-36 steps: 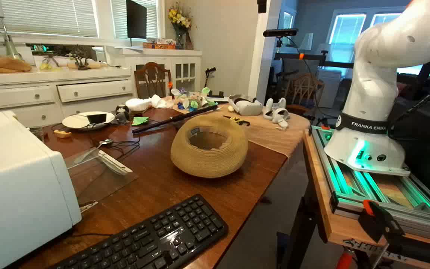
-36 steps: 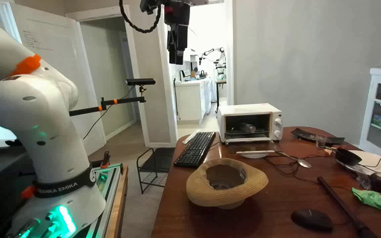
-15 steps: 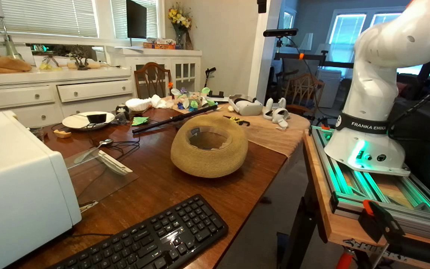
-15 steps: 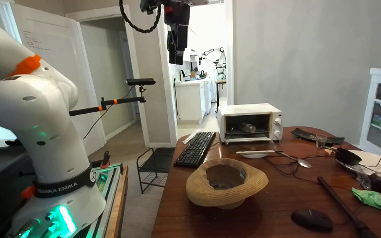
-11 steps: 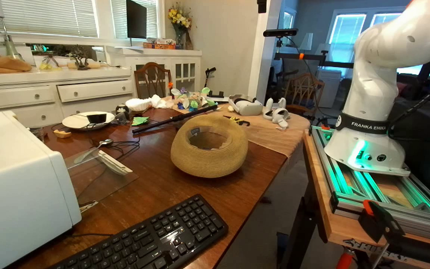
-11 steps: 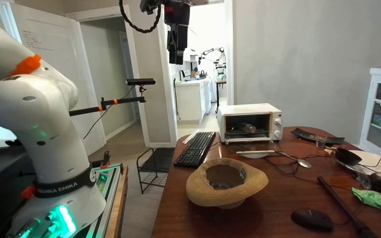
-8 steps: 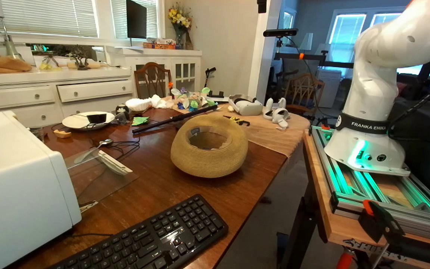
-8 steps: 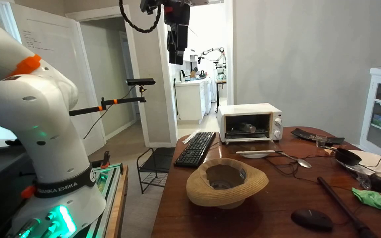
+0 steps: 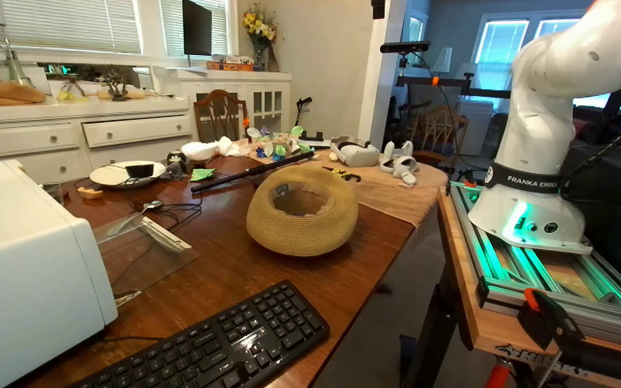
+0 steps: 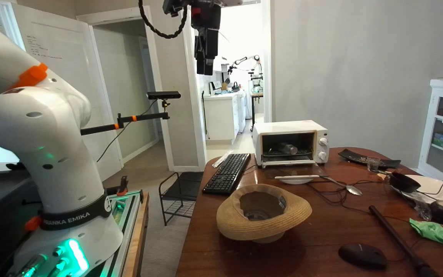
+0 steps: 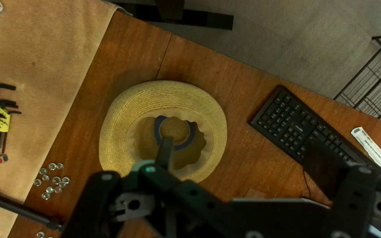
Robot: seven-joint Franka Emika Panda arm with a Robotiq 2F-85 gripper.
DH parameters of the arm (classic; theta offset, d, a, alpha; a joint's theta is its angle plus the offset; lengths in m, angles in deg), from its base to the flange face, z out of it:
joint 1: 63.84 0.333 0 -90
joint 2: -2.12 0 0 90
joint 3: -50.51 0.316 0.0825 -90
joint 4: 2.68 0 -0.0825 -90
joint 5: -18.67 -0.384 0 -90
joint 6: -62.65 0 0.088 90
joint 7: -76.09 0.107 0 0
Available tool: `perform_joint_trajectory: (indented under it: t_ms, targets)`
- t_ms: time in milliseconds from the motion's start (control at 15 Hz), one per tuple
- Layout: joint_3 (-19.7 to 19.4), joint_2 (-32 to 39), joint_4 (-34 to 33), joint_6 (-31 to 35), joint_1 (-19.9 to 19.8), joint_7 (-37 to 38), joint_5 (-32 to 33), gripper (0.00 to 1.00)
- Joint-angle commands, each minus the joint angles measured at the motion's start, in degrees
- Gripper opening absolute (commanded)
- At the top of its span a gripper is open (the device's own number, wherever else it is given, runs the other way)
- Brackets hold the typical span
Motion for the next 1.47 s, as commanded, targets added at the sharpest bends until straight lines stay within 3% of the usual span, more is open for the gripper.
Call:
perform_joint_trajectory:
  t_ms: [0,333,600,867,1200,1400]
  targets:
    - [0.2,0.0,-0.2,-0.2,-0.3,-0.1,-0.1,1.00]
    - [-1.6,6.7,-1.7,1.2,1.0,-3.3,-6.7,1.00]
    - [-2.1,16.3,-3.9,2.1,1.8,-6.8,-15.6,1.00]
    - [-1.5,28.5,-9.5,0.8,1.5,-5.5,-24.1,1.00]
    - [-1.1,41.4,-17.3,3.3,0.1,4.2,-31.3,1.00]
    - [-1.2,46.9,-21.3,6.0,0.1,12.4,-32.2,1.00]
